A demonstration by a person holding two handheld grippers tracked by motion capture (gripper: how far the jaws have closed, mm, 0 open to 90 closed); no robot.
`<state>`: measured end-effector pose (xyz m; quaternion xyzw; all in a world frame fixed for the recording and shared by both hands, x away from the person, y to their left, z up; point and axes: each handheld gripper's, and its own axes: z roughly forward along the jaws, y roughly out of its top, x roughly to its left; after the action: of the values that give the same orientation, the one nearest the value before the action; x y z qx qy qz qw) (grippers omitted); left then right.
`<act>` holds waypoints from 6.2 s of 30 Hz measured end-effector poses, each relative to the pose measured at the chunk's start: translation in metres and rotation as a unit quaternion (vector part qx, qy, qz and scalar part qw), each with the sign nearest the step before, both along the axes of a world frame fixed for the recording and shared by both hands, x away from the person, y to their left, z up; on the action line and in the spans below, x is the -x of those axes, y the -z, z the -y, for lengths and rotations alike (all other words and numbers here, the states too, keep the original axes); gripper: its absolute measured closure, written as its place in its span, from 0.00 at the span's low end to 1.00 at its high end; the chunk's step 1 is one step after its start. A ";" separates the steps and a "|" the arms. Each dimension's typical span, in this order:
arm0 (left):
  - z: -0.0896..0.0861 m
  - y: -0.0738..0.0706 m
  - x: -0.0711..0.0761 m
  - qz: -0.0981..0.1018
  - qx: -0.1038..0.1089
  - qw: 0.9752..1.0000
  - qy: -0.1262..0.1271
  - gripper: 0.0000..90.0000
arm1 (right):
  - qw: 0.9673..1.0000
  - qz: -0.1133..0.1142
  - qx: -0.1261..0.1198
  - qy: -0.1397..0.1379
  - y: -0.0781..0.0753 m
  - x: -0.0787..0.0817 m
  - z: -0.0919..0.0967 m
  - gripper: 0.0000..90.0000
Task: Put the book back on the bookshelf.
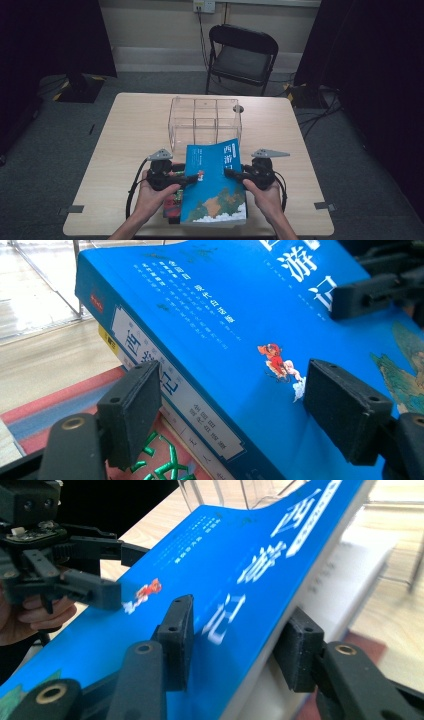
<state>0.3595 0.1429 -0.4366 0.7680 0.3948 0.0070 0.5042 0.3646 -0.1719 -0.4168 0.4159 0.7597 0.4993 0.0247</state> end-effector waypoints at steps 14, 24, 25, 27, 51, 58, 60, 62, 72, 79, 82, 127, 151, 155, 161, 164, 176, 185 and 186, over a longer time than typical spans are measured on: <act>0.000 -0.001 0.001 0.002 -0.007 1.000 0.006 0.26 | 0.999 -0.030 0.010 -0.039 -0.007 -0.015 -0.004 0.57; 0.000 -0.001 0.002 0.002 -0.002 1.000 0.007 0.26 | 0.998 -0.038 0.021 -0.054 -0.014 -0.018 -0.003 0.45; 0.000 -0.001 0.002 0.003 -0.003 1.000 0.008 0.26 | 0.998 -0.035 0.024 -0.054 -0.014 -0.017 -0.003 0.44; 0.000 -0.001 0.002 0.002 -0.003 1.000 0.009 0.26 | 0.998 -0.036 0.020 -0.053 -0.013 -0.017 -0.002 0.44; 0.005 0.001 -0.007 -0.017 -0.005 1.000 -0.003 0.16 | 0.997 -0.030 0.014 -0.065 -0.002 -0.035 -0.036 0.64; 0.004 0.002 -0.010 -0.020 0.001 1.000 0.005 0.15 | 0.997 -0.012 -0.006 -0.076 -0.002 -0.031 -0.034 0.83; 0.002 0.002 -0.012 -0.025 0.007 1.000 0.003 0.15 | 0.997 0.002 -0.002 -0.073 -0.004 -0.028 -0.034 0.85; 0.001 0.000 -0.012 -0.023 0.006 1.000 0.007 0.17 | 0.997 0.015 -0.002 -0.072 -0.005 -0.025 -0.034 0.86; 0.000 -0.007 -0.012 -0.018 0.016 1.000 0.008 0.17 | 0.997 0.050 -0.020 -0.062 -0.015 -0.014 -0.030 0.87; -0.003 -0.008 -0.015 -0.031 0.040 0.999 0.019 0.20 | 0.996 0.061 -0.028 -0.062 -0.018 -0.011 -0.029 0.88; -0.004 -0.009 -0.014 -0.031 0.050 0.998 0.024 0.20 | 0.995 0.073 -0.035 -0.065 -0.021 -0.008 -0.028 0.88; -0.005 -0.040 -0.013 -0.041 0.103 0.991 0.069 0.45 | 0.991 0.112 0.002 -0.070 -0.069 0.007 -0.043 0.90; -0.006 -0.092 0.011 0.134 0.052 0.989 0.030 0.57 | 0.978 0.192 -0.054 -0.067 -0.095 0.019 -0.037 0.90; -0.002 -0.093 0.017 0.139 0.061 0.988 0.033 0.58 | 0.977 0.189 -0.071 -0.073 -0.092 0.025 -0.029 0.89; 0.011 -0.095 0.011 0.136 0.071 0.986 0.061 0.53 | 0.975 0.194 -0.069 -0.087 -0.092 0.034 -0.023 0.91; 0.015 -0.096 0.008 0.133 0.072 0.987 0.061 0.53 | 0.975 0.199 -0.061 -0.073 -0.091 0.035 -0.023 0.91; 0.008 -0.115 0.004 0.190 0.046 0.980 0.031 0.60 | 0.971 0.219 -0.074 -0.052 -0.098 0.019 -0.034 0.91; 0.003 -0.103 0.023 0.201 0.049 0.978 0.035 0.57 | 0.975 0.192 -0.076 -0.079 -0.089 0.026 -0.035 0.78; 0.001 -0.103 0.025 0.196 0.051 0.979 0.038 0.58 | 0.977 0.184 -0.074 -0.078 -0.089 0.027 -0.032 0.70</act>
<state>0.3348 0.1416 -0.3339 0.7394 0.2588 0.1184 0.6102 0.3378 -0.1395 -0.3277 0.2568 0.7330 0.6227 0.0943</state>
